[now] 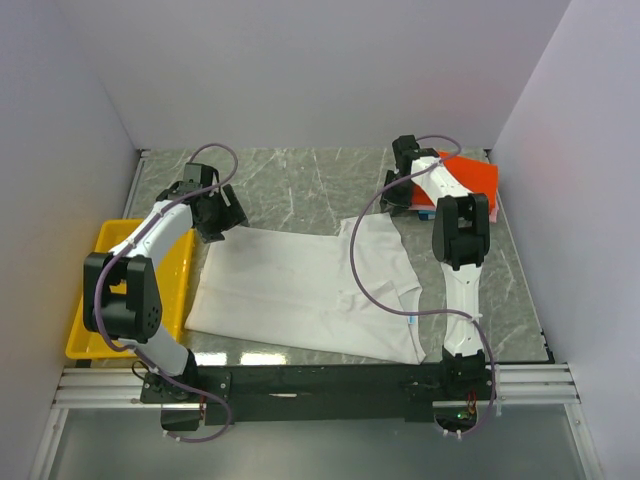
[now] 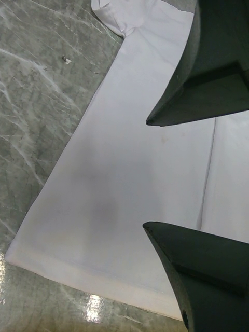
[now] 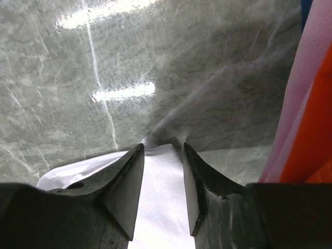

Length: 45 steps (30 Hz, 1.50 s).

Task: Fold and stack the t-shirts
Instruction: Fold the tshirt

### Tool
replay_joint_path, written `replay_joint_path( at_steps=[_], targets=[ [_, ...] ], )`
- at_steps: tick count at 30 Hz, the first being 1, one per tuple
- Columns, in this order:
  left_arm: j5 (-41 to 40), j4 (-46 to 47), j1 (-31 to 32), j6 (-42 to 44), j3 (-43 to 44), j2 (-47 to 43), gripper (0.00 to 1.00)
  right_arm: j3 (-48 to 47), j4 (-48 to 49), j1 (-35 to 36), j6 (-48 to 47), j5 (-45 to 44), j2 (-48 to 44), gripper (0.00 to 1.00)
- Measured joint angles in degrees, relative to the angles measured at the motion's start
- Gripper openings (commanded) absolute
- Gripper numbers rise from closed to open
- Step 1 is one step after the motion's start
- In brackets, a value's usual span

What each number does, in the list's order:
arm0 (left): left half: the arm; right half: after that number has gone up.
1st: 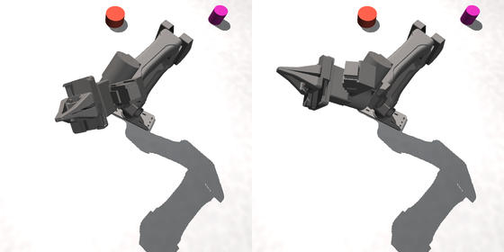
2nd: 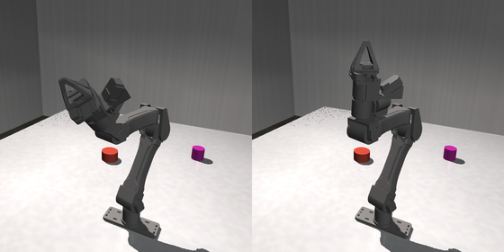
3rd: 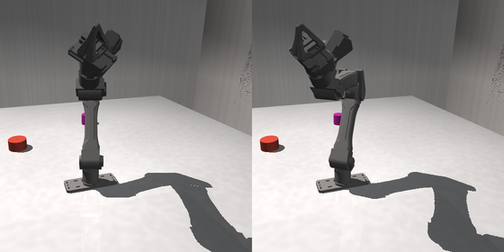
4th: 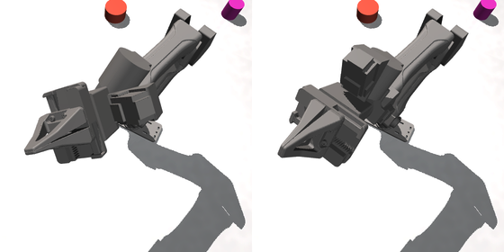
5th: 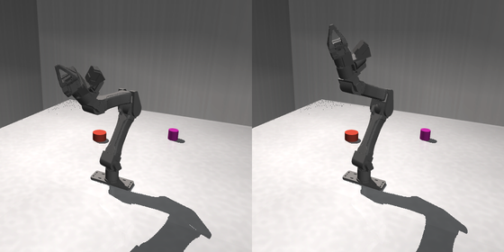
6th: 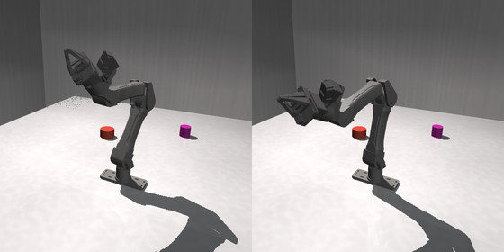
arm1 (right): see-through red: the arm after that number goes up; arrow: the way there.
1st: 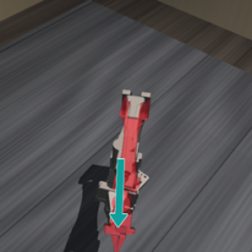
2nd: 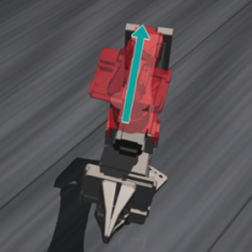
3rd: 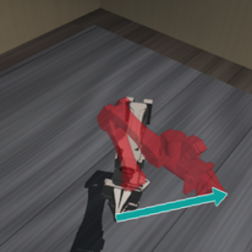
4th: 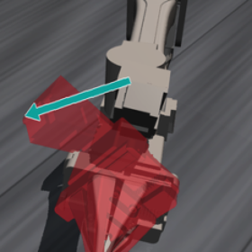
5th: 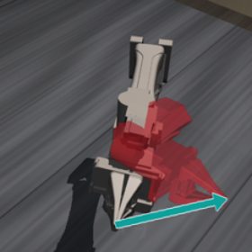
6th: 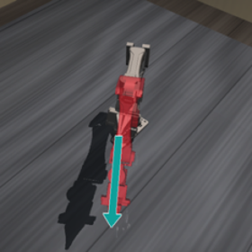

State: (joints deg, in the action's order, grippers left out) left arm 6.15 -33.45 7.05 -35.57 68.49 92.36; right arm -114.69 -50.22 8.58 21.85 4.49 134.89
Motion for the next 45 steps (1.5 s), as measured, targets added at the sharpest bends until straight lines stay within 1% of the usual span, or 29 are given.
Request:
replay_joint_path(
  at_steps=[2,3,6,8,9,11,12,15,18,23,35,38,39,44,45],
  targets=[
    [0.02,0.02,0.00,0.02,0.00,0.04,0.80,0.35,0.33,0.00,0.00,0.13,0.00,0.40],
    [0.00,0.02,0.00,0.00,0.00,0.07,0.80,0.52,0.37,0.00,-0.02,0.15,0.00,0.36],
    [0.00,0.04,0.00,0.07,0.00,0.09,0.80,0.61,0.55,0.00,-0.07,0.17,0.02,0.31],
    [-0.04,0.02,0.00,0.31,0.00,0.17,0.80,0.61,0.55,0.00,-0.09,0.28,0.02,0.26],
    [-0.07,0.00,0.00,0.46,0.00,0.24,0.80,0.63,0.55,0.02,-0.04,0.35,0.02,0.22],
    [-0.20,0.00,0.00,0.66,0.00,0.28,0.80,0.72,0.57,0.07,0.04,0.52,0.04,0.18],
    [-0.28,0.00,0.00,0.79,0.00,0.28,0.80,0.76,0.57,0.07,0.02,0.52,0.04,0.13],
    [-0.48,0.11,-0.07,1.25,0.00,0.63,0.80,0.83,0.57,0.07,0.09,0.68,0.04,0.05],
    [-1.07,0.24,-0.11,2.01,0.02,1.99,0.80,0.81,0.55,0.07,0.17,0.68,0.04,0.00],
    [-3.13,-0.04,-0.11,3.89,2.58,7.15,0.80,0.44,0.31,0.07,0.24,-0.76,0.04,0.00],
    [-7.04,-0.90,-0.24,8.98,16.26,18.25,0.74,-3.39,-1.16,-0.59,0.13,-2.97,0.13,0.00],
    [-8.83,-1.18,-0.24,9.92,18.86,20.87,0.70,-4.70,-1.57,-0.92,0.07,-3.04,0.33,0.00],
    [-9.33,-1.40,-0.24,10.21,19.45,21.64,0.65,-5.03,-1.64,-0.98,-0.04,-3.04,0.35,0.00],
    [-12.28,-1.99,-0.28,11.39,22.18,25.33,0.52,-5.53,-1.73,-1.22,-0.09,-3.08,0.37,0.00],
    [-12.68,-1.99,-0.31,11.52,22.38,25.64,0.49,-5.51,-1.75,-1.22,-0.09,-3.08,0.37,0.00]
  ],
)
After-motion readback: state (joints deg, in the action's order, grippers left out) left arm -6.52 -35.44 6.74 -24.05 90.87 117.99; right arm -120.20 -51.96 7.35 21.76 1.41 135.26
